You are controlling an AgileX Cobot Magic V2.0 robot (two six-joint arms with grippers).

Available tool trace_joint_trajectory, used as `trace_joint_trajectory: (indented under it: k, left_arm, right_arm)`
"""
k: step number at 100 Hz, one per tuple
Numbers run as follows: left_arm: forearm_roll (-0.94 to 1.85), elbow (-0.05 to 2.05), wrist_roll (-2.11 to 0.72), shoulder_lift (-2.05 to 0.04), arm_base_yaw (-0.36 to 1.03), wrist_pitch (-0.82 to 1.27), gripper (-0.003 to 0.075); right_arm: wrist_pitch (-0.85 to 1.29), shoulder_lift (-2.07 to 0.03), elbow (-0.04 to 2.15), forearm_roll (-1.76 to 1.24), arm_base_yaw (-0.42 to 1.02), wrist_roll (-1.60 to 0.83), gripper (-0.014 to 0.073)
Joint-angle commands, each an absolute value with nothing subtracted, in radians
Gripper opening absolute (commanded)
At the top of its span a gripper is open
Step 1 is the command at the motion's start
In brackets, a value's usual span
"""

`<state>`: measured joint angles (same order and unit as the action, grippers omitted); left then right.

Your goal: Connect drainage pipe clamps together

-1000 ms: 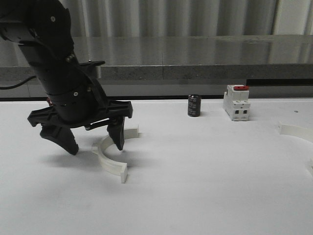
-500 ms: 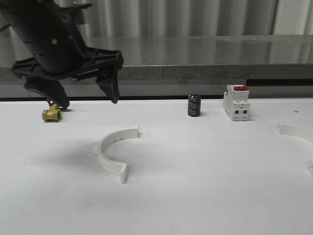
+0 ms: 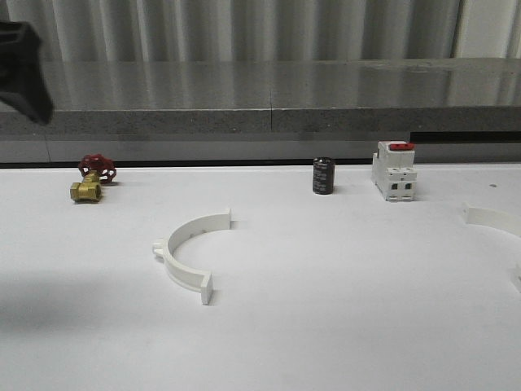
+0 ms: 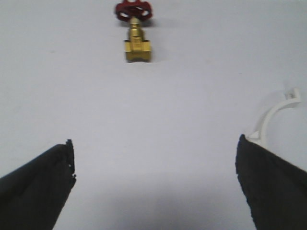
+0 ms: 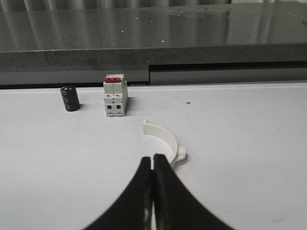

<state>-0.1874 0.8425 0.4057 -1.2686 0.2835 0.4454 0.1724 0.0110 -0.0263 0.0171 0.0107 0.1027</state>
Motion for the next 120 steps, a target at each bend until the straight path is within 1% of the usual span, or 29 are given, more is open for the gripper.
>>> trace_joint_trajectory:
  k: [1, 21, 49, 59, 68, 78, 85, 111, 120]
  left_arm:
    - [-0.221, 0.807, 0.413, -1.157, 0.234, 0.384, 0.0652]
    - [-0.246, 0.667, 0.413, -0.934, 0.131, 0.333, 0.0651]
    - [-0.234, 0.523, 0.412, -0.603, 0.121, 0.340, 0.0648]
    - [-0.223, 0.492, 0.412, -0.501, 0.121, 0.372, 0.0625]
    - [-0.221, 0.470, 0.412, -0.430, 0.121, 0.408, 0.0585]
    - [-0.221, 0.447, 0.412, -0.372, 0.121, 0.424, 0.0505]
    - [-0.221, 0.437, 0.412, -0.345, 0.121, 0.424, 0.0414]
    - [-0.221, 0.435, 0.412, -0.329, 0.121, 0.422, -0.0017]
    - [-0.221, 0.435, 0.412, -0.329, 0.121, 0.422, -0.0020]
  right_arm:
    - [0.096, 0.031, -0.012, 0.019, 0.006, 0.096, -0.0069]
    - [0.096, 0.031, -0.012, 0.019, 0.006, 0.096, -0.0069]
    - [0.096, 0.031, -0.012, 0.019, 0.006, 0.096, -0.0069]
    - [0.096, 0.031, -0.012, 0.019, 0.006, 0.096, -0.0069]
    - [0.096, 0.031, -0.012, 0.019, 0.006, 0.096, -0.0069]
    - [0.096, 0.031, -0.012, 0.019, 0.006, 0.096, -0.0069]
    - [0.096, 0.031, -0.012, 0.019, 0.006, 0.096, -0.0069]
    - [0.096, 0.031, -0.012, 0.019, 0.006, 0.096, -0.0069]
    - [0.095, 0.031, -0.012, 0.019, 0.006, 0.096, -0.0069]
